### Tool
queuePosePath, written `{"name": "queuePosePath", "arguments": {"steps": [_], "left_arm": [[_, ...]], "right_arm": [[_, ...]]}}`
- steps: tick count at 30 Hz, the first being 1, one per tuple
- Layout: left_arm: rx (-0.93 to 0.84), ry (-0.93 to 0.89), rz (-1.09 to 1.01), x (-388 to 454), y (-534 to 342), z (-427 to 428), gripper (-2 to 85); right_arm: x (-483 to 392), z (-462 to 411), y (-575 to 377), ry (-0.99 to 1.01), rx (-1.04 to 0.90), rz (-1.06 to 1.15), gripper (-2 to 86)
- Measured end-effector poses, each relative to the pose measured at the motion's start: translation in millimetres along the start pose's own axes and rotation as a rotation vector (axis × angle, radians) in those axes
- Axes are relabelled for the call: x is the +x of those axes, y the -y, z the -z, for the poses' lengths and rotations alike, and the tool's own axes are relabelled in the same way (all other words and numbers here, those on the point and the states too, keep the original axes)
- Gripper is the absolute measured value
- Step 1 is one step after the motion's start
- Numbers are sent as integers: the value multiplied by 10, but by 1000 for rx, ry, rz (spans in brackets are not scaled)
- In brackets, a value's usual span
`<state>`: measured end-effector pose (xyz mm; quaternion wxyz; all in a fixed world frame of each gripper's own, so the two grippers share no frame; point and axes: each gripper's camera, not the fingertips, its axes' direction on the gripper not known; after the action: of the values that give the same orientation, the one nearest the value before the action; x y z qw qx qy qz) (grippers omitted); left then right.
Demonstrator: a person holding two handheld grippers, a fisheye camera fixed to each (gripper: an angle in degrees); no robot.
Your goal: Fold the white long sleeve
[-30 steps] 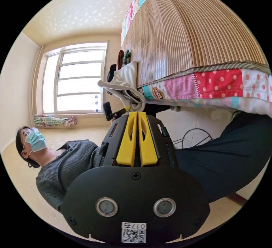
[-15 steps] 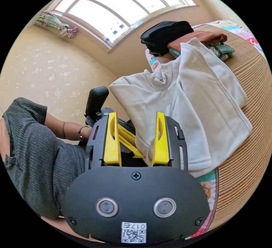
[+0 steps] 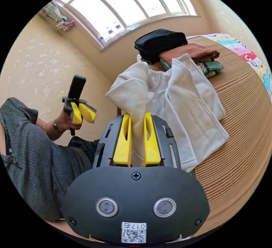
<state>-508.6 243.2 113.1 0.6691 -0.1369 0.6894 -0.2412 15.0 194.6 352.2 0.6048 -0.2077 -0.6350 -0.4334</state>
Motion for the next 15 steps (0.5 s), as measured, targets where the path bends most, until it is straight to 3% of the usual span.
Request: {"name": "queuePosePath", "arguments": {"steps": [4, 6, 11, 13, 15], "left_arm": [[81, 183, 152, -167, 222, 277, 194], [86, 162, 143, -212, 281, 267, 214], [79, 39, 126, -288, 390, 220, 142], [48, 83, -141, 127, 572, 324, 66], [-3, 73, -409, 652, 681, 361, 45]], "right_arm": [[22, -78, -307, 66, 23, -24, 76], [16, -182, -399, 108, 25, -41, 77], [-152, -237, -591, 190, 137, -82, 78], [-154, -38, -677, 318, 301, -124, 78], [-135, 189, -741, 468, 443, -122, 77]]}}
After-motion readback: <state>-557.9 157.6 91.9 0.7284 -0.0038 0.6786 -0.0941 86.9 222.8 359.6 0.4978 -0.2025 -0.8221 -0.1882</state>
